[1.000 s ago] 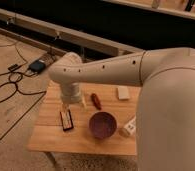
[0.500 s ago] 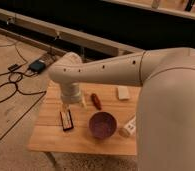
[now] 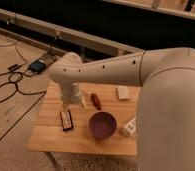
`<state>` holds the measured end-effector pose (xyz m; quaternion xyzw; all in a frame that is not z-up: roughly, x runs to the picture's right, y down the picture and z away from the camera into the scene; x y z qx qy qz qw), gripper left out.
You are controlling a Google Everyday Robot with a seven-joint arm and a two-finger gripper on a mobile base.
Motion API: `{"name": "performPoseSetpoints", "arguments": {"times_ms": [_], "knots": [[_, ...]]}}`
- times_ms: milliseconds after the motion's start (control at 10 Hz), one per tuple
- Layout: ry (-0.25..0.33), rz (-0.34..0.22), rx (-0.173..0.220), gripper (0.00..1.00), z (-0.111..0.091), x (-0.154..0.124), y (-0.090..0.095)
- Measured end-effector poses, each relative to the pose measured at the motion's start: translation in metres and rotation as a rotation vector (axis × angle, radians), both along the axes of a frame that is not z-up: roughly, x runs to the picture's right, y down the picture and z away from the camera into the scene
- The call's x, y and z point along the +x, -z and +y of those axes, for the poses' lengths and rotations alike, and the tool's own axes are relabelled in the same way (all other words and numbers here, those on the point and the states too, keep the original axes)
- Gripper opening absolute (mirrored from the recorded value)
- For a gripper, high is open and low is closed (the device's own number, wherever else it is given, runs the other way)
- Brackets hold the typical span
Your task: Place the ceramic cup in the ceramic bowl
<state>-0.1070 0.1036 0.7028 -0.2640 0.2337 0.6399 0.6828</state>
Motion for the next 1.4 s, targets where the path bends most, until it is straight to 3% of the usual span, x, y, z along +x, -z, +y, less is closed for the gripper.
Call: {"name": "performPoseSetpoints", "arguments": {"times_ms": [1200, 1400], "knots": [[0.001, -0.001, -0.001, 0.65, 0.0, 0.0, -0.001], [0.062, -0.016, 0.02, 0.65, -0.005, 0.006, -0.02]]}}
